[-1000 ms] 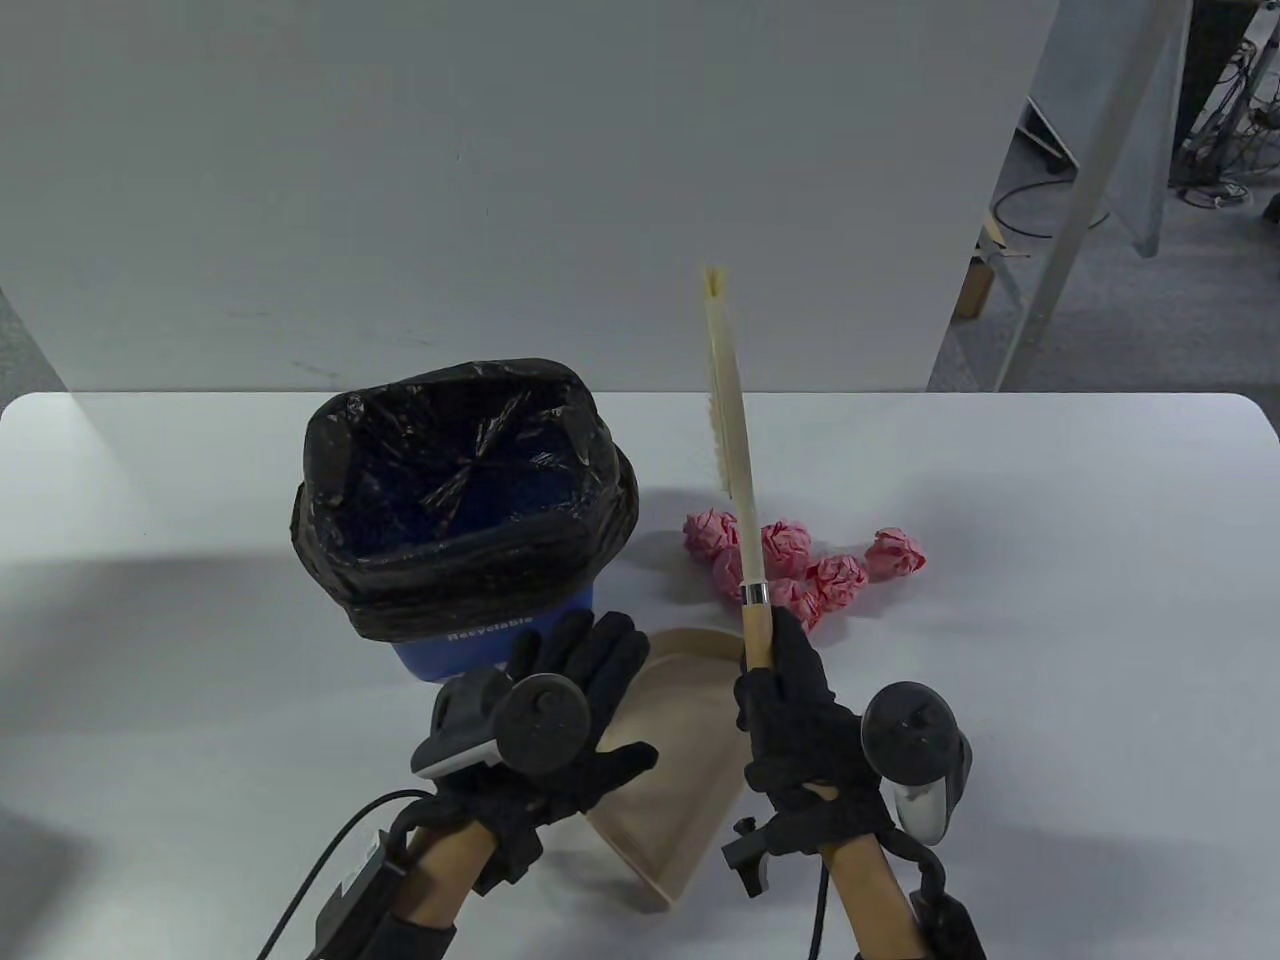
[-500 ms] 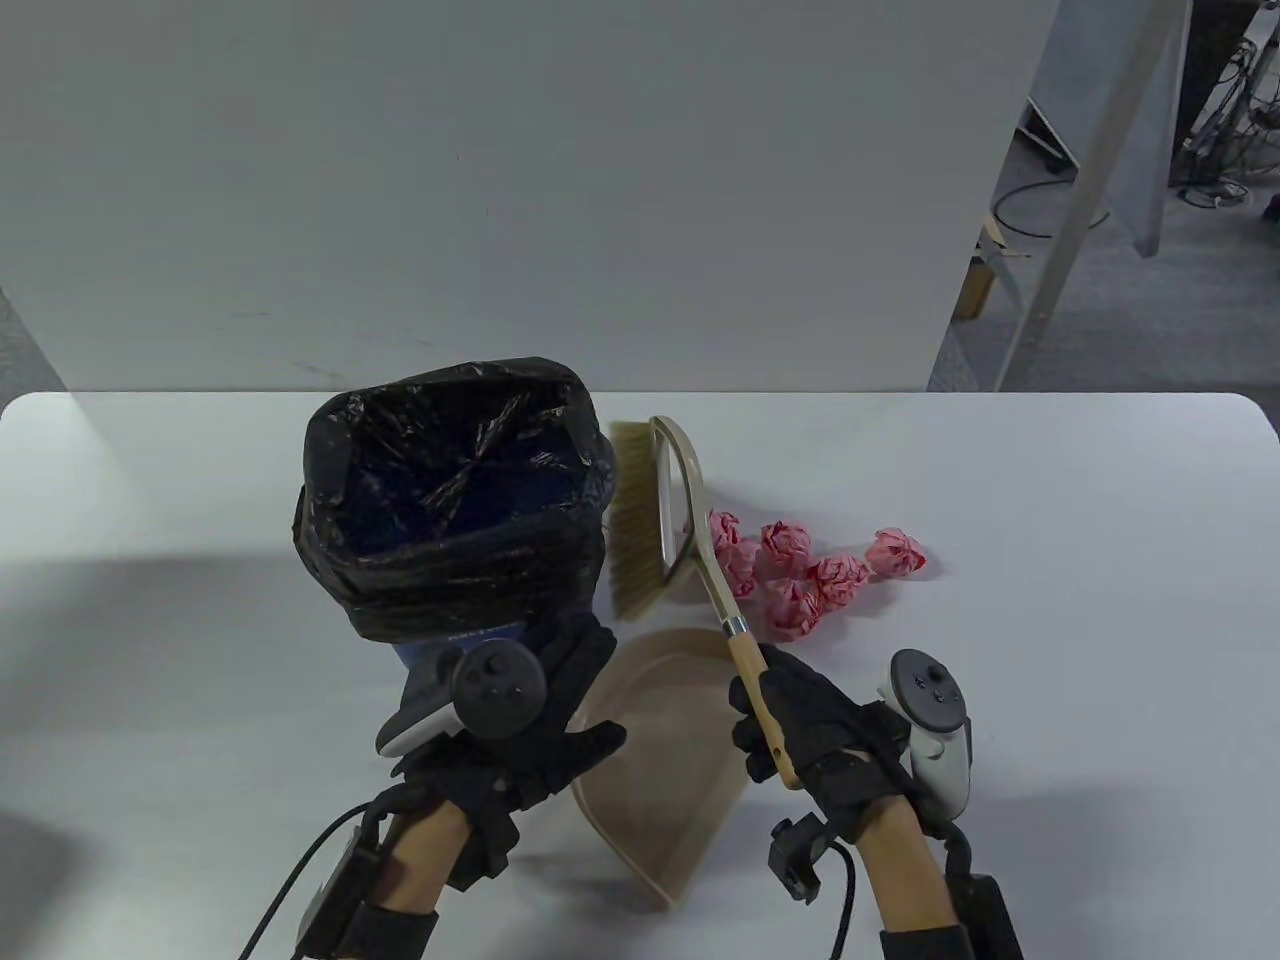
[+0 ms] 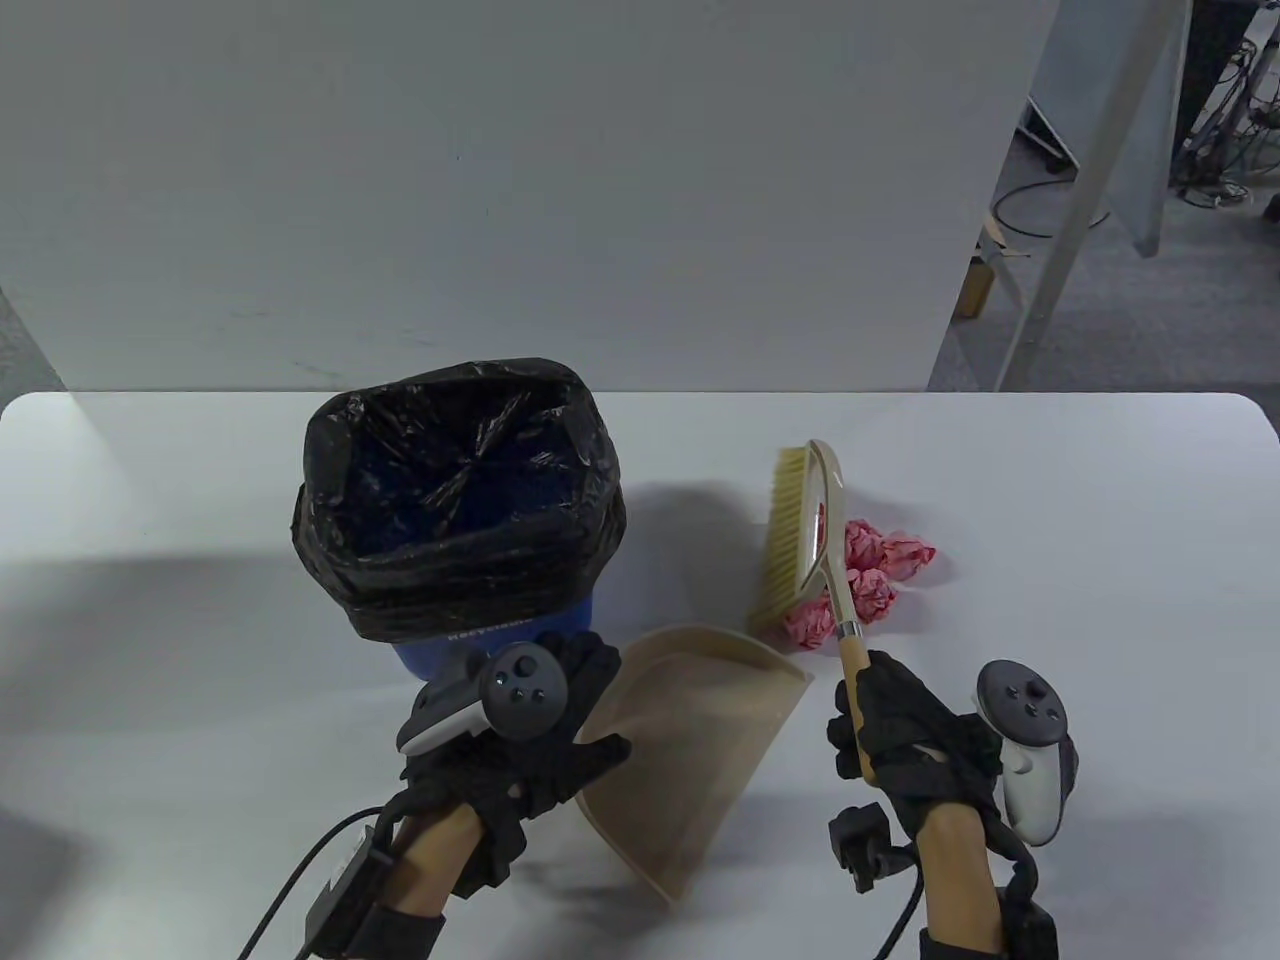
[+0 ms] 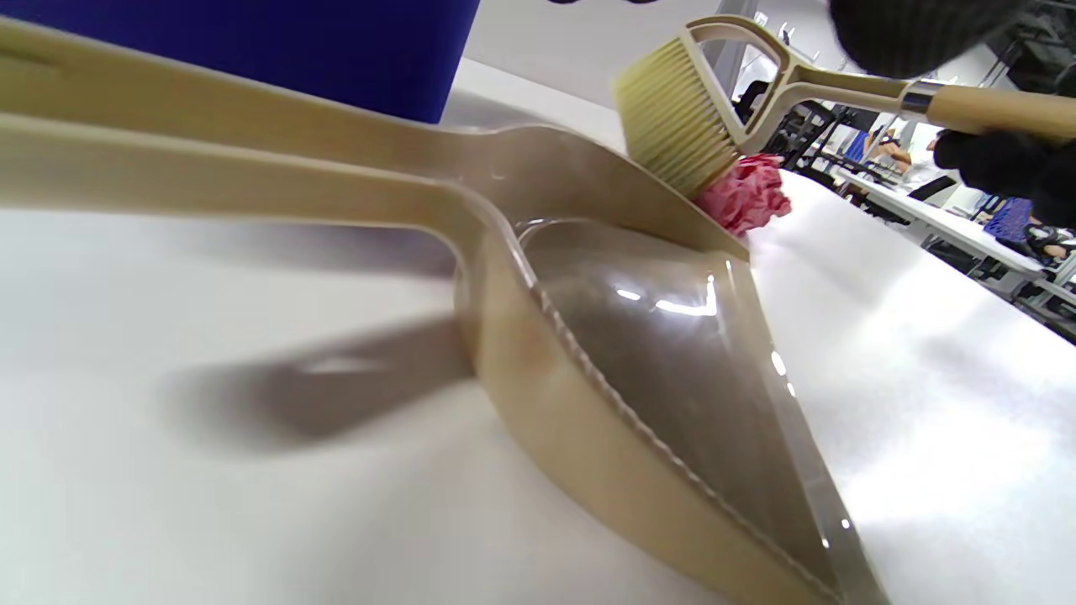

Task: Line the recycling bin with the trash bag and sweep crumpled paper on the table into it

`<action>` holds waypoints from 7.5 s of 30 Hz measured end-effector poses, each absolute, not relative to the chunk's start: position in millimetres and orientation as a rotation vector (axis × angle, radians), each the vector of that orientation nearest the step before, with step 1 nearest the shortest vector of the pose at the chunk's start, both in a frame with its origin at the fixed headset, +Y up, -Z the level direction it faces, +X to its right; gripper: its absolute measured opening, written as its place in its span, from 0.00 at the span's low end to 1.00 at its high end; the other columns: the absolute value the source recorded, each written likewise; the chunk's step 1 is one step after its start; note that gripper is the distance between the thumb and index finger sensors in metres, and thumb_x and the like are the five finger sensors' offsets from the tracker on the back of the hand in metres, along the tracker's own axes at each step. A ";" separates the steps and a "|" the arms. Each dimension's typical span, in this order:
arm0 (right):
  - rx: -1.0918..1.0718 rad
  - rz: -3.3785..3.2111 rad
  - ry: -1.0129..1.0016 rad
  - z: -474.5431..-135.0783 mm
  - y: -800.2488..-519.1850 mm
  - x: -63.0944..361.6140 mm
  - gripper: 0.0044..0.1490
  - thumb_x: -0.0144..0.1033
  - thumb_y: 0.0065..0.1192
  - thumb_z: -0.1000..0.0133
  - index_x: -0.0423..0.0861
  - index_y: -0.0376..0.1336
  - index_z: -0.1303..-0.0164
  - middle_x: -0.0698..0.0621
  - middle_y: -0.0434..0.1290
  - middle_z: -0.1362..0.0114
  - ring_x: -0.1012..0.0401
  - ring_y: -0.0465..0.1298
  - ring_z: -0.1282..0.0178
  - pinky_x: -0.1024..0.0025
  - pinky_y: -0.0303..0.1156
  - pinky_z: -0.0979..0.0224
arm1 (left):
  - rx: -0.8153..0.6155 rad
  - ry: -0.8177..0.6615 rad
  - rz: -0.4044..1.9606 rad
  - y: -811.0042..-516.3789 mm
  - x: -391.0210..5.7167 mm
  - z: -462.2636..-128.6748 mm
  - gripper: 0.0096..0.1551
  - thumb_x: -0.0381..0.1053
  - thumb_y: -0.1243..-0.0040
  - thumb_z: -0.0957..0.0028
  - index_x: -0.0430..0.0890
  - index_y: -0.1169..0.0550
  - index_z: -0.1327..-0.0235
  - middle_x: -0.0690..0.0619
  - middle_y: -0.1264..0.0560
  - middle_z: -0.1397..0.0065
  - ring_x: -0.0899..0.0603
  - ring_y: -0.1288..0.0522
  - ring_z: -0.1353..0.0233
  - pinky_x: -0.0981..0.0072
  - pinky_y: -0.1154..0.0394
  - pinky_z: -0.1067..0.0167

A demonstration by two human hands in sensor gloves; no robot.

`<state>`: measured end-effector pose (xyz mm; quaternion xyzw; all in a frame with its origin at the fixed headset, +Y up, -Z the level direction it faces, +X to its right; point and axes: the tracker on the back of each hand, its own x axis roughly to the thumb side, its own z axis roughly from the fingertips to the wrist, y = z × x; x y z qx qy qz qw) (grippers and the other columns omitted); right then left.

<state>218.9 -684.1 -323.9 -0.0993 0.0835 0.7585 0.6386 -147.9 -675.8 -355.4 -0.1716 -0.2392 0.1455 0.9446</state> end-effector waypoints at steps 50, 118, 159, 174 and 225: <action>0.036 1.794 -0.167 -313.4 -654.6 195.9 0.40 0.38 0.40 0.32 0.27 0.41 0.18 0.31 0.62 0.28 0.52 0.76 0.50 0.64 0.81 0.53 | -0.499 -0.371 0.525 -697.0 -182.8 -380.7 0.41 0.58 0.37 0.39 0.50 0.39 0.16 0.48 0.32 0.23 0.44 0.25 0.36 0.41 0.25 0.35; 0.013 2.293 0.187 -287.8 -643.7 158.1 0.39 0.34 0.40 0.32 0.24 0.42 0.20 0.27 0.62 0.30 0.51 0.79 0.52 0.64 0.84 0.55 | -0.357 -0.042 0.494 -723.9 -116.8 -359.5 0.47 0.54 0.45 0.36 0.36 0.53 0.16 0.37 0.39 0.21 0.43 0.22 0.35 0.64 0.11 0.48; -0.234 2.060 -0.128 -291.4 -657.3 202.6 0.39 0.35 0.42 0.32 0.27 0.43 0.19 0.28 0.63 0.29 0.50 0.78 0.52 0.62 0.83 0.55 | -0.232 -0.127 0.713 -696.5 -130.1 -350.0 0.46 0.52 0.46 0.36 0.36 0.52 0.17 0.37 0.39 0.21 0.42 0.22 0.37 0.63 0.13 0.48; -0.353 1.991 -0.171 -295.1 -665.8 221.5 0.39 0.36 0.42 0.32 0.27 0.43 0.18 0.29 0.63 0.29 0.50 0.78 0.52 0.62 0.83 0.55 | -0.105 -0.286 0.955 -602.6 -120.0 -321.9 0.46 0.52 0.45 0.36 0.35 0.51 0.16 0.36 0.39 0.21 0.42 0.22 0.37 0.62 0.12 0.48; -0.327 1.967 -0.154 -297.8 -668.4 215.4 0.39 0.38 0.42 0.32 0.28 0.43 0.18 0.28 0.63 0.29 0.49 0.78 0.52 0.62 0.82 0.55 | 0.591 0.040 0.439 -499.5 -244.6 -299.1 0.44 0.52 0.42 0.37 0.41 0.48 0.14 0.41 0.39 0.19 0.43 0.23 0.34 0.59 0.14 0.43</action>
